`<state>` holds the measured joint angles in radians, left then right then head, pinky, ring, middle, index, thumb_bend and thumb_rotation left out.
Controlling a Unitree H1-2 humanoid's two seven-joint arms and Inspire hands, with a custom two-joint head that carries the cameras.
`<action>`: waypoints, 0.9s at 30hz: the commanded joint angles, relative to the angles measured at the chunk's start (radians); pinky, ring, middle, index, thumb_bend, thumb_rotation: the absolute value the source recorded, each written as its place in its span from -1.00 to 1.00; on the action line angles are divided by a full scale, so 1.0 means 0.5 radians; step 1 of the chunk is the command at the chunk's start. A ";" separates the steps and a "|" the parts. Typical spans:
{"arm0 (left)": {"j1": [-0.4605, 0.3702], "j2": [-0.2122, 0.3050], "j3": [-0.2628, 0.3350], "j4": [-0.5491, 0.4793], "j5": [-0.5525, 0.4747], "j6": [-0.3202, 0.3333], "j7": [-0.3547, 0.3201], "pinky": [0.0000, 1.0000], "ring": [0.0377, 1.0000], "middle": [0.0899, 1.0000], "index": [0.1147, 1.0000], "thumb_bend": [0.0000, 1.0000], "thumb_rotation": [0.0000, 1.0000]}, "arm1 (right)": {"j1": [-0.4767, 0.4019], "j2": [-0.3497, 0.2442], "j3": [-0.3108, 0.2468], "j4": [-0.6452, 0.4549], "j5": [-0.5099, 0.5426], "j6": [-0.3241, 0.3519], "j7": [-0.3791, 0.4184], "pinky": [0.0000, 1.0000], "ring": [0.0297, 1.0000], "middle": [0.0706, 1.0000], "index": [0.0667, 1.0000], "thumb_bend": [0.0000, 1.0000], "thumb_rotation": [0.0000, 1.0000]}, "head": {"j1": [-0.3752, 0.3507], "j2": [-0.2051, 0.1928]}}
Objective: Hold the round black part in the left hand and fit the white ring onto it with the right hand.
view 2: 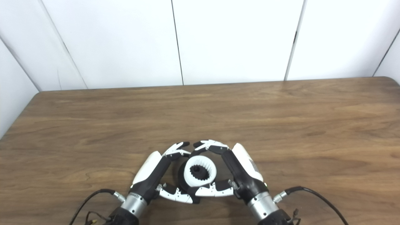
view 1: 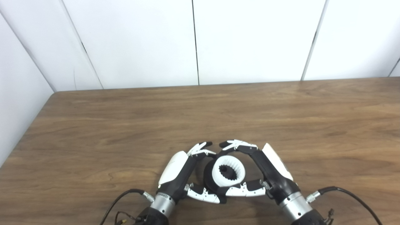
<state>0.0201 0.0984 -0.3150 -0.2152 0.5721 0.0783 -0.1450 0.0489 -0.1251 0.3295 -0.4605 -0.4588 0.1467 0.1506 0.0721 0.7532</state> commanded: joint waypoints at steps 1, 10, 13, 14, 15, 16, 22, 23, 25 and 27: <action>-0.014 -0.008 -0.011 -0.013 0.000 0.025 -0.008 0.77 0.93 0.86 0.06 0.83 -0.55 | -0.057 0.059 0.000 -0.010 0.007 -0.071 -0.025 0.64 0.69 0.53 -0.11 0.04 -0.71 | 0.003 0.003; -0.014 -0.003 -0.017 -0.028 0.011 0.026 -0.013 0.76 0.93 0.86 0.06 0.83 -0.55 | -0.088 0.056 -0.015 0.013 0.004 -0.052 -0.023 0.62 0.70 0.54 -0.11 0.04 -0.71 | 0.005 0.011; -0.014 -0.003 -0.020 -0.030 0.014 0.021 -0.012 0.74 0.92 0.86 0.05 0.84 -0.55 | -0.106 0.058 -0.023 0.032 0.011 -0.054 -0.024 0.60 0.70 0.54 -0.11 0.04 -0.71 | 0.008 0.015; -0.014 -0.003 -0.020 -0.031 0.016 0.021 -0.012 0.73 0.91 0.85 0.05 0.84 -0.55 | -0.111 0.060 -0.025 0.035 0.016 -0.051 -0.022 0.60 0.70 0.54 -0.11 0.04 -0.71 | 0.008 0.015; -0.013 -0.003 -0.021 -0.033 0.018 0.021 -0.011 0.73 0.91 0.85 0.05 0.84 -0.55 | -0.116 0.061 -0.026 0.037 0.016 -0.046 -0.018 0.60 0.70 0.54 -0.11 0.04 -0.71 | 0.010 0.017; -0.013 -0.004 -0.021 -0.033 0.018 0.020 -0.011 0.73 0.91 0.85 0.05 0.84 -0.54 | -0.122 0.063 -0.027 0.043 0.017 -0.043 -0.016 0.60 0.70 0.54 -0.11 0.04 -0.71 | 0.011 0.018; -0.016 -0.002 -0.021 -0.039 0.013 0.032 -0.024 0.75 0.93 0.86 0.06 0.83 -0.53 | -0.153 0.083 -0.027 0.107 0.011 -0.066 -0.026 0.59 0.71 0.54 -0.11 0.04 -0.71 | 0.013 0.024; -0.017 -0.003 -0.020 -0.039 0.012 0.032 -0.023 0.76 0.93 0.86 0.06 0.83 -0.53 | -0.157 0.086 -0.027 0.118 0.006 -0.072 -0.030 0.59 0.71 0.54 -0.11 0.04 -0.71 | 0.013 0.024; -0.017 -0.005 -0.019 -0.040 0.011 0.035 -0.023 0.75 0.92 0.86 0.05 0.83 -0.54 | -0.162 0.092 -0.025 0.134 -0.003 -0.076 -0.035 0.59 0.70 0.54 -0.11 0.04 -0.71 | 0.015 0.025; -0.016 -0.006 -0.021 -0.044 0.013 0.038 -0.025 0.75 0.92 0.86 0.05 0.83 -0.54 | -0.166 0.099 -0.026 0.147 -0.006 -0.077 -0.038 0.59 0.70 0.54 -0.11 0.04 -0.71 | 0.017 0.026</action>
<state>0.0192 0.0981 -0.3164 -0.2220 0.5785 0.0858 -0.1470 -0.0013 -0.0927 0.3195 -0.3696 -0.4605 0.1448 0.1487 0.0798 0.7655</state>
